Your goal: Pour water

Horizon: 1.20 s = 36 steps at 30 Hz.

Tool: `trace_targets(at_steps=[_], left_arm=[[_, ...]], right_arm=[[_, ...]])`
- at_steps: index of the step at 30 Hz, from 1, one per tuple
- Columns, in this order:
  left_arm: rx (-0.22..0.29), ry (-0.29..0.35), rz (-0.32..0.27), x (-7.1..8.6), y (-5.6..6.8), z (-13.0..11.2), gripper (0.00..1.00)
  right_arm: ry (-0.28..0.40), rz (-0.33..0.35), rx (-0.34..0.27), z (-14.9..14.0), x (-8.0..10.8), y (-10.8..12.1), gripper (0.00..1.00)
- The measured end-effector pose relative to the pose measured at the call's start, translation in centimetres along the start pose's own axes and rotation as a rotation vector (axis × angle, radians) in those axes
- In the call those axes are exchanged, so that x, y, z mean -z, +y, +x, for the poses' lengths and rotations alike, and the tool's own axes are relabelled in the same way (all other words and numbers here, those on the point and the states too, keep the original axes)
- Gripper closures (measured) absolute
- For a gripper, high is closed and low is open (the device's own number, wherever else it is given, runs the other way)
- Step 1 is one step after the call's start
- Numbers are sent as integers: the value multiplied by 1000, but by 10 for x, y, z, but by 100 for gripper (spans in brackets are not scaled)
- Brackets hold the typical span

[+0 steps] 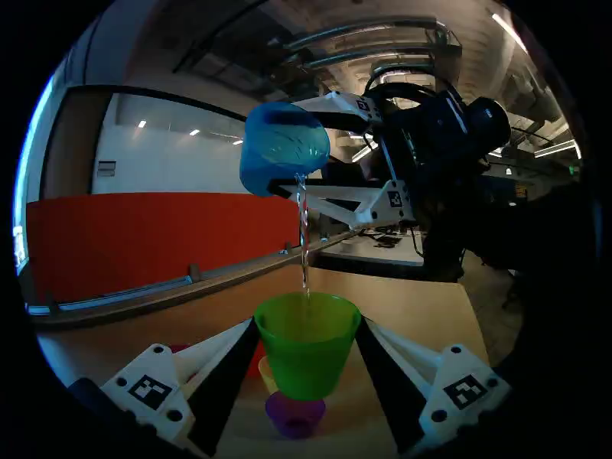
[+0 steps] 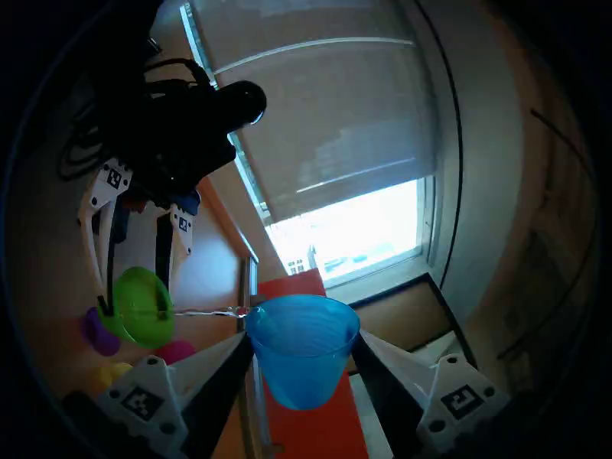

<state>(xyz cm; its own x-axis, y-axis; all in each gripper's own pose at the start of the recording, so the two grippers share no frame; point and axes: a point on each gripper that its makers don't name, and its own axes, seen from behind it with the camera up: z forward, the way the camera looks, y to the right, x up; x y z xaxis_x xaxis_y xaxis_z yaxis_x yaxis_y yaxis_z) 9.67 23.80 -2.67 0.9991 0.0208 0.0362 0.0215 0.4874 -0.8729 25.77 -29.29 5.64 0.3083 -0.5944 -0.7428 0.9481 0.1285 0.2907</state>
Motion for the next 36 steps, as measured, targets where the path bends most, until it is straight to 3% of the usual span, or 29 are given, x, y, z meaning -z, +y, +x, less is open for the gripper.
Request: trace_targets(at_steps=[36], left_arm=[[-10,2,3,0,0,3,13]], right_arm=[[4,-26,99,3,-4,13,11]])
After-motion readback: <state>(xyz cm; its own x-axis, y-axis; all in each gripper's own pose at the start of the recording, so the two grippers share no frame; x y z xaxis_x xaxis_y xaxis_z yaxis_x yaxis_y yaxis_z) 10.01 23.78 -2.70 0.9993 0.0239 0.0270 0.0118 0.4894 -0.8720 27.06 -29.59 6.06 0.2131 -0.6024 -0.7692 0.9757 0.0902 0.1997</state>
